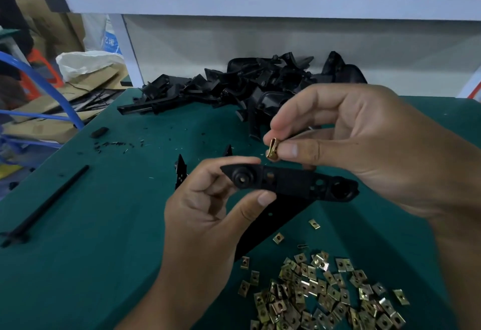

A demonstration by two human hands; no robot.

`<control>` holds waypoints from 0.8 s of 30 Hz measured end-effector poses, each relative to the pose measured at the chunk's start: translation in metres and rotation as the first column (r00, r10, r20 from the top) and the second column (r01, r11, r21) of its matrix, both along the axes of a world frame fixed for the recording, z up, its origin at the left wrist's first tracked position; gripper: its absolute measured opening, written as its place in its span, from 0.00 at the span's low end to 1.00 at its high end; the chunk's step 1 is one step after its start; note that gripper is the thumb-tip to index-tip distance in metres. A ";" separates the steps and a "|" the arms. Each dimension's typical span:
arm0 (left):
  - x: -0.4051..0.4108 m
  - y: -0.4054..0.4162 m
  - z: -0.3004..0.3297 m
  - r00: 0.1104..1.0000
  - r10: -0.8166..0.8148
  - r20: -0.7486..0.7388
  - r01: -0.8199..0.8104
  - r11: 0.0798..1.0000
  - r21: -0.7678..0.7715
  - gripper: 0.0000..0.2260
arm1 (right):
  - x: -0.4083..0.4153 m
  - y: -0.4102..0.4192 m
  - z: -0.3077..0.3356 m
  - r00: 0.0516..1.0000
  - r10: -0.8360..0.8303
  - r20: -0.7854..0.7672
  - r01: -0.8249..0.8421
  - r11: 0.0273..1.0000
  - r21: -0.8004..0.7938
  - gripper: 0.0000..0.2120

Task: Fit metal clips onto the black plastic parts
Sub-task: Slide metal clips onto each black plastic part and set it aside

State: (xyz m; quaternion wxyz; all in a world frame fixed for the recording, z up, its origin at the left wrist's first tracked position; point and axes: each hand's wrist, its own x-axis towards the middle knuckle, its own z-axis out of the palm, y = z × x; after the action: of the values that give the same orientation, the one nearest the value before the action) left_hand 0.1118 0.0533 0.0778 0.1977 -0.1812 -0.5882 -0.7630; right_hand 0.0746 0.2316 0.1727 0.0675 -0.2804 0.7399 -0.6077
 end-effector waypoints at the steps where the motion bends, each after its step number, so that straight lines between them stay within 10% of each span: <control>1: 0.000 0.000 -0.001 1.000 0.012 0.000 -0.012 1.000 -0.007 0.12 | 0.000 0.000 0.000 1.000 -0.006 -0.002 0.006 1.000 0.010 0.09; 24: 0.002 -0.002 -0.011 0.995 0.100 -0.030 -0.102 0.989 -0.103 0.12 | 0.003 -0.002 -0.002 0.997 -0.056 -0.051 0.064 0.984 0.165 0.08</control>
State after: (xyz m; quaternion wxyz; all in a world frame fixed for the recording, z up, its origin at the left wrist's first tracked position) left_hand 0.1141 0.0512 0.0670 0.2336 -0.1707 -0.6333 -0.7178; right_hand 0.0773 0.2300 0.1704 0.0551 -0.2654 0.7976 -0.5389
